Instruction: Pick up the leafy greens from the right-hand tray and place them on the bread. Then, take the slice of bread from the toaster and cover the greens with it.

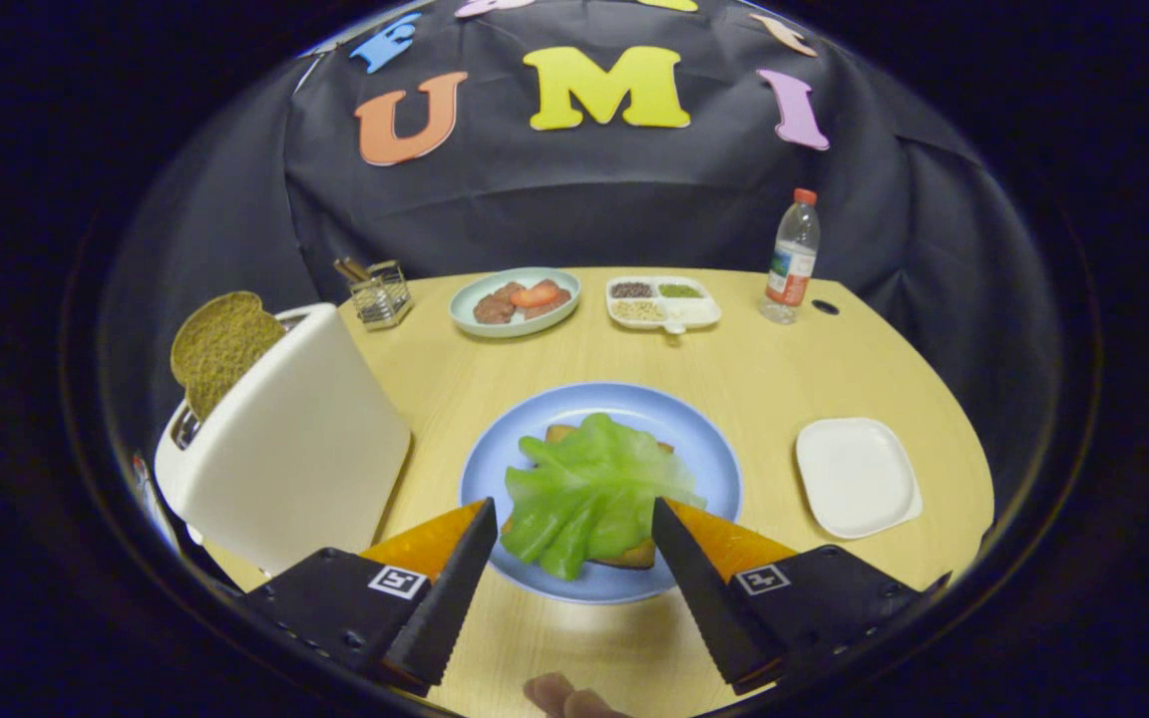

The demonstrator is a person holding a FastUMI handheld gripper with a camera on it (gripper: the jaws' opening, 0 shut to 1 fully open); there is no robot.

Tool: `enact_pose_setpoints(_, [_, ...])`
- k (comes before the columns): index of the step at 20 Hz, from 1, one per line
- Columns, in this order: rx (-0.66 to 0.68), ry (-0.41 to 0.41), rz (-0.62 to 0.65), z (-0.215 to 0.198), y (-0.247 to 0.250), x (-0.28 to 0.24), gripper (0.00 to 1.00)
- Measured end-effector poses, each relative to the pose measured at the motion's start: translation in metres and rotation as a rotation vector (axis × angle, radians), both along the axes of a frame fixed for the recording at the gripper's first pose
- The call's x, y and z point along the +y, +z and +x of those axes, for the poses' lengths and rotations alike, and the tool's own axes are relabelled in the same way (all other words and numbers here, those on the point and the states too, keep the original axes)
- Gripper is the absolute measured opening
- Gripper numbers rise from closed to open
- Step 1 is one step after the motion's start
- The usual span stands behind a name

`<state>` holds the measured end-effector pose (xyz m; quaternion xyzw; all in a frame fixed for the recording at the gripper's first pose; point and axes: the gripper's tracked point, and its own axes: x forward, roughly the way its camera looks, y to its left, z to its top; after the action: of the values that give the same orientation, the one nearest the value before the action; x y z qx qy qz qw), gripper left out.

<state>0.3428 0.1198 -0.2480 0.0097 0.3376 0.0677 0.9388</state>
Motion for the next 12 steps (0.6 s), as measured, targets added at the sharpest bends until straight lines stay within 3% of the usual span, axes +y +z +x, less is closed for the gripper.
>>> enact_pose_setpoints(6, [-0.197,-0.03,0.066,-0.046,0.108,0.021,0.96])
enact_pose_setpoints(12, [-0.308,0.039,0.012,-0.073,0.18,0.06,0.96])
